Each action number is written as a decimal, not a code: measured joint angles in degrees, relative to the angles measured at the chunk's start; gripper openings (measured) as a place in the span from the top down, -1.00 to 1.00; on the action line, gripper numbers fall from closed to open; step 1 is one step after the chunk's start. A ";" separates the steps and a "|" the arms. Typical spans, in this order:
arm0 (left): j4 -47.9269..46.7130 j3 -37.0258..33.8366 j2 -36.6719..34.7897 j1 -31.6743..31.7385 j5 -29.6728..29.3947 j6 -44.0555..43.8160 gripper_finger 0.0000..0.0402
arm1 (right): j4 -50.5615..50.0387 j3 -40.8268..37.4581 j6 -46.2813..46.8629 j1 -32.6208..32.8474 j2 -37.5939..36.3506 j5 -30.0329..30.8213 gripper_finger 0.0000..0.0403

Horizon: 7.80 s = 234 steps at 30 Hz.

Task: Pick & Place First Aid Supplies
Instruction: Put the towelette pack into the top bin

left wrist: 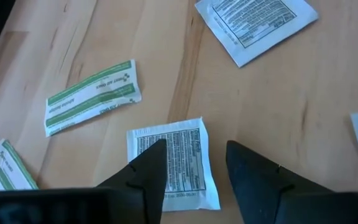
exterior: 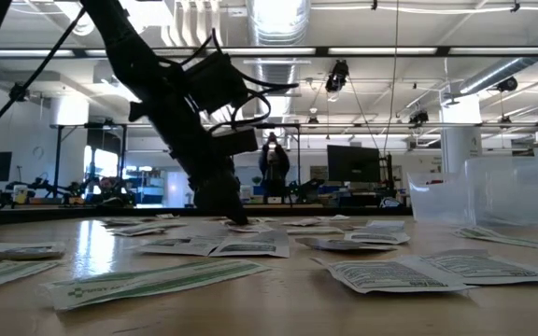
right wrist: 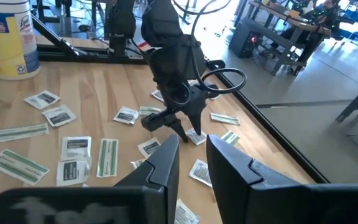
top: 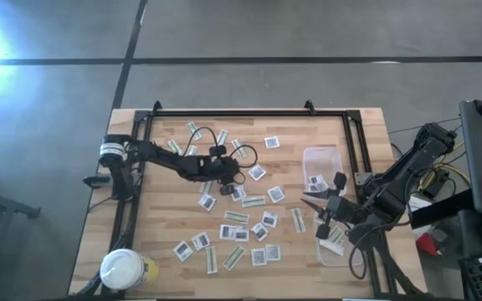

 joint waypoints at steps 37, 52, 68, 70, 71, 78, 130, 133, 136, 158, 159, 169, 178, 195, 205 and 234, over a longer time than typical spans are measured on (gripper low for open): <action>-3.02 -0.44 -8.10 -2.73 8.50 -1.12 1.00 | -0.10 -0.02 1.46 0.02 -0.03 -1.24 0.63; -2.51 -0.33 -16.31 -10.09 13.30 -2.83 1.00 | 0.01 -0.11 1.44 0.04 2.88 -5.52 0.52; 7.62 -0.24 -17.50 -15.66 16.82 -3.29 1.00 | 3.99 -0.11 1.39 -2.18 11.87 -9.80 0.48; 9.18 -0.24 -17.50 -16.02 17.71 -3.27 1.00 | 5.59 -0.11 0.98 -3.69 12.65 -12.57 0.48; 10.04 -0.24 -17.50 -16.21 18.39 -3.27 1.00 | 6.22 -0.11 0.58 -4.44 13.17 -13.55 0.48; 13.75 -0.22 -17.50 -17.02 22.52 -3.24 1.00 | 16.62 -0.11 -11.83 -10.19 16.18 -23.23 0.46; 20.85 -0.22 -17.45 -18.55 22.67 -1.03 1.00 | 33.77 -0.09 -33.31 -20.48 20.73 -33.98 0.96; 20.46 -0.22 -17.43 -18.55 20.58 -1.10 1.00 | 32.55 -0.09 -32.34 -20.50 20.67 -33.80 0.96; 20.35 -0.22 -17.43 -18.55 19.40 -0.93 1.00 | 30.42 -0.09 -30.40 -20.45 20.67 -34.01 0.96; 8.44 -0.17 -17.76 -18.39 -4.04 -0.72 0.30 | 12.79 -0.09 -17.57 -20.44 20.53 -33.54 0.96; 6.88 -0.17 -17.94 -18.39 -6.50 -0.72 0.29 | 11.95 -0.09 -17.09 -20.44 20.41 -33.54 0.96; -5.18 -0.16 -20.28 -18.39 -10.42 -3.25 0.29 | 5.30 -0.09 -15.87 -20.46 15.98 -32.05 0.96; -12.42 -0.17 -25.08 -18.39 -10.78 -6.52 0.30 | -8.57 -0.07 -8.21 -20.57 4.14 -22.46 0.96; -24.51 -0.17 -33.19 -18.35 -12.25 -9.79 0.30 | -35.38 -0.09 18.01 -31.08 -4.83 -19.95 0.96; -30.20 -0.20 -33.76 -18.33 -12.75 -15.05 0.30 | -36.41 -4.30 24.18 -37.28 -4.45 -30.83 0.96; -38.11 -0.22 -33.76 -17.36 -11.06 -22.42 0.32 | -17.60 -18.23 28.72 -37.83 -4.47 -41.06 0.96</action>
